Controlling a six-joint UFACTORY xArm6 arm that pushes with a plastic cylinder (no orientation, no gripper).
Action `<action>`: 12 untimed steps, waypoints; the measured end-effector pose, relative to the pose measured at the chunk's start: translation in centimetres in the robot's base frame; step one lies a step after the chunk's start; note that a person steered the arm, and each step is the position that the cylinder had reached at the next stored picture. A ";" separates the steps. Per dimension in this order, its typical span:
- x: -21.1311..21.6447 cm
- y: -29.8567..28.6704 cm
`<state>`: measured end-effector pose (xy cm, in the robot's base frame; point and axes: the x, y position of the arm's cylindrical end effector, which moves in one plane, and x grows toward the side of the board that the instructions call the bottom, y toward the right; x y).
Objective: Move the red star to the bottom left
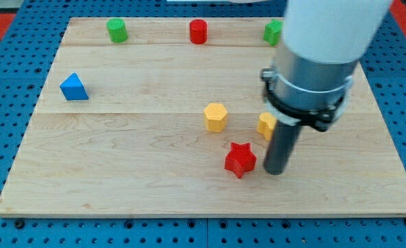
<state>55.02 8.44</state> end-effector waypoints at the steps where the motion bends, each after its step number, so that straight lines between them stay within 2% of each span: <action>1: -0.3 -3.7; 2: -1.7 -2.7; 3: -1.0 -6.0; 4: 0.0 -13.3; 6: -2.8 -10.4; 7: -2.4 -19.6; 9: -2.3 -26.7; 11: -5.7 -23.6; 12: -5.9 -23.5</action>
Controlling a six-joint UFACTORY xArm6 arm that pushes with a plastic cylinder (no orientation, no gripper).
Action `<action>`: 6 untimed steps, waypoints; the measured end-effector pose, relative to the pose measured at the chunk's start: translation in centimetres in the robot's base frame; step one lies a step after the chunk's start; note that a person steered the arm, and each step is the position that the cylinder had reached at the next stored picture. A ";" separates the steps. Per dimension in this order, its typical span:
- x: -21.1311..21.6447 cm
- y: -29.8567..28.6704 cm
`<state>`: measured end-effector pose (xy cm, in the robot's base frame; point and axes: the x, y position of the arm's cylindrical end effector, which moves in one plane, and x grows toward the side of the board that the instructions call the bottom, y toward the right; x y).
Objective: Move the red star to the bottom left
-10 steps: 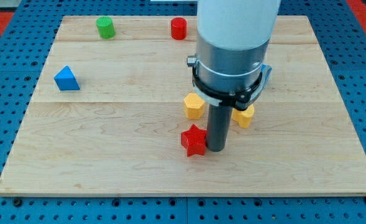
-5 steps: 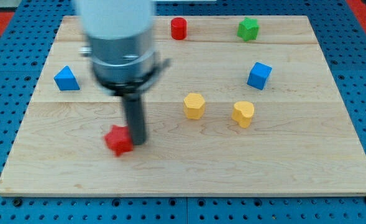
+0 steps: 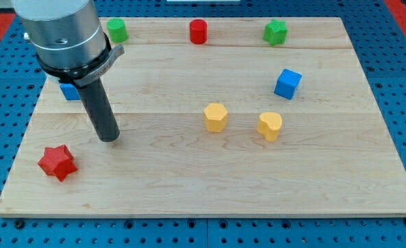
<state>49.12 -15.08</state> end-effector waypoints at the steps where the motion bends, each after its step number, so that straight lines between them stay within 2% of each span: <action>1: 0.0 0.0; 2: -2.1 1.8; 4: -9.2 7.6; 6: -9.3 6.0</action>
